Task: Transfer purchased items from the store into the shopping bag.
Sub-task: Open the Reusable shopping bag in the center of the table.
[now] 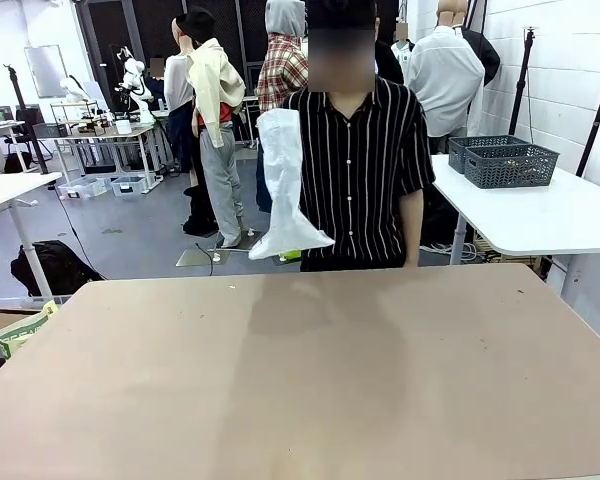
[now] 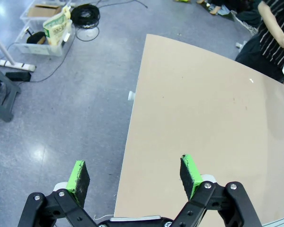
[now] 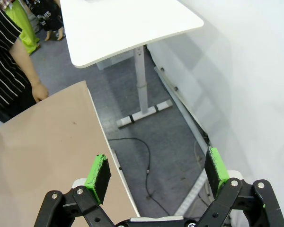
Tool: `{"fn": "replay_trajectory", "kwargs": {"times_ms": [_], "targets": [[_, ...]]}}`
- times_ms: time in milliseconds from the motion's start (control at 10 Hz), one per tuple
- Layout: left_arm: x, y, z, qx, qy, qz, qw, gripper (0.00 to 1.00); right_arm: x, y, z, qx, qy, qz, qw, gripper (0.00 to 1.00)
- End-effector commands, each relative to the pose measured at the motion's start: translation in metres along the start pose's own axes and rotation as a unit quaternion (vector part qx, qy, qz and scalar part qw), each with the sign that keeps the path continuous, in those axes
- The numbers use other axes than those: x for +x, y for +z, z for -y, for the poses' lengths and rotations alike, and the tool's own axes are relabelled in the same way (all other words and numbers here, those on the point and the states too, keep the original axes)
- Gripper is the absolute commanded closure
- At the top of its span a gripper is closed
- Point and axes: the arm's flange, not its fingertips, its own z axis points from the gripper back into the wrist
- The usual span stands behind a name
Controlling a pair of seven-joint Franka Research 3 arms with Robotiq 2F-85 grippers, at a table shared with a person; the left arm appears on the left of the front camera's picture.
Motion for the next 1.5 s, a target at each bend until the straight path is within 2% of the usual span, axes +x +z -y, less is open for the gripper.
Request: {"fn": "replay_trajectory", "kwargs": {"times_ms": [0, 1100, 1200, 1400], "targets": [[-0.001, 0.001, -0.004, 0.003, -0.006, 0.001, 1.000, 0.00, -0.001, -0.001, -0.002, -0.004, 0.007, -0.003, 1.000, 0.00], [0.000, 0.000, 0.000, 0.000, 0.000, 0.000, 1.000, 0.00, 0.000, 0.000, 0.000, 0.000, 0.000, 0.000, 1.000, 0.00], [0.009, 0.000, 0.022, -0.017, -0.030, -0.003, 0.999, 0.00, 0.006, 0.005, -0.024, 0.014, 0.023, -0.008, 1.000, 0.00], [0.033, 0.002, 0.080, -0.087, -0.084, 0.021, 0.992, 0.00, 0.023, 0.025, -0.083, 0.064, 0.059, 0.008, 0.996, 0.00]]}}
